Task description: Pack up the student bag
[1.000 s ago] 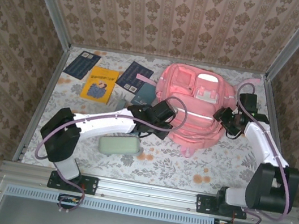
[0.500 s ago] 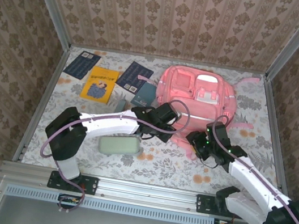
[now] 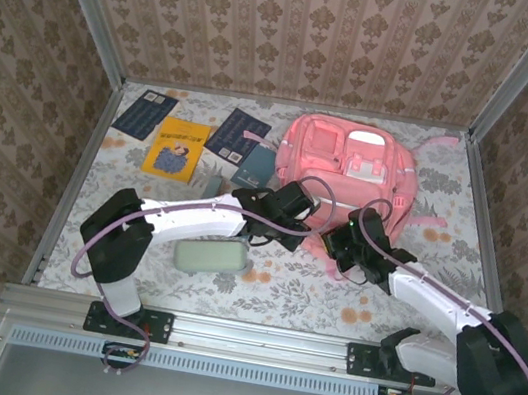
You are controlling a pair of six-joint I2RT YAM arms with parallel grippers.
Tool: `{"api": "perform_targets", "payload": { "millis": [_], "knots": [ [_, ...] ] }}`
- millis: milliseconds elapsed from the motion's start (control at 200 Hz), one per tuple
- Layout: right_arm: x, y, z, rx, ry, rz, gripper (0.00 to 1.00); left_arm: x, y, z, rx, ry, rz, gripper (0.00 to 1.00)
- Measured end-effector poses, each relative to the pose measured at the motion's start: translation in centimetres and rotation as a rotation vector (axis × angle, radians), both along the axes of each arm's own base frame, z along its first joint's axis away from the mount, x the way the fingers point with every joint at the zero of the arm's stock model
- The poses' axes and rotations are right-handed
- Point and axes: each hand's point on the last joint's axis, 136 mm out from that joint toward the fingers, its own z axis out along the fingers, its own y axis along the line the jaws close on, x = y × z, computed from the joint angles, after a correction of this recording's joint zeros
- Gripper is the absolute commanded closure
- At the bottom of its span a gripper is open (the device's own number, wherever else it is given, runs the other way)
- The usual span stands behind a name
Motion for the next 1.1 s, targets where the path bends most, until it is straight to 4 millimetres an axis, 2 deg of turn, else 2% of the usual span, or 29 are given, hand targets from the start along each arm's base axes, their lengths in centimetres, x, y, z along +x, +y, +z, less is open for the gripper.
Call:
{"api": "perform_targets", "payload": {
  "millis": [130, 235, 390, 665, 795, 865, 965, 1100],
  "knots": [
    [-0.5, -1.1, 1.0, -0.027, -0.022, -0.008, 1.0, 0.6, 0.3, -0.5, 0.032, -0.011, 0.018, 1.0],
    [-1.0, -2.3, 1.3, -0.041, -0.013, -0.03, 1.0, 2.0, 1.1, -0.9, 0.053, -0.021, 0.054, 1.0],
    [-1.7, -4.0, 1.6, -0.043, -0.022, -0.064, 1.0, 5.5, 2.9, -1.5, 0.092, -0.04, 0.124, 1.0],
    [-3.1, -5.8, 1.7, -0.047, -0.025, -0.072, 1.0, 11.9, 4.3, -2.6, 0.127, -0.072, 0.229, 1.0],
    [-3.5, -6.0, 1.5, -0.047, -0.008, -0.059, 1.0, 15.5, 4.6, -3.6, 0.145, -0.092, 0.287, 1.0],
    [-3.7, -6.0, 1.5, -0.038, -0.005, -0.049, 1.0, 16.7, 4.6, -4.3, 0.153, -0.085, 0.304, 1.0],
    [-3.6, -6.0, 2.0, -0.03, -0.024, -0.039, 1.0, 17.8, 3.8, -5.0, 0.152, -0.068, 0.304, 1.0],
    [-3.5, -6.2, 2.4, -0.025, -0.044, -0.038, 1.0, 18.2, 2.9, -5.0, 0.118, -0.052, 0.288, 1.0]
  ]
}}
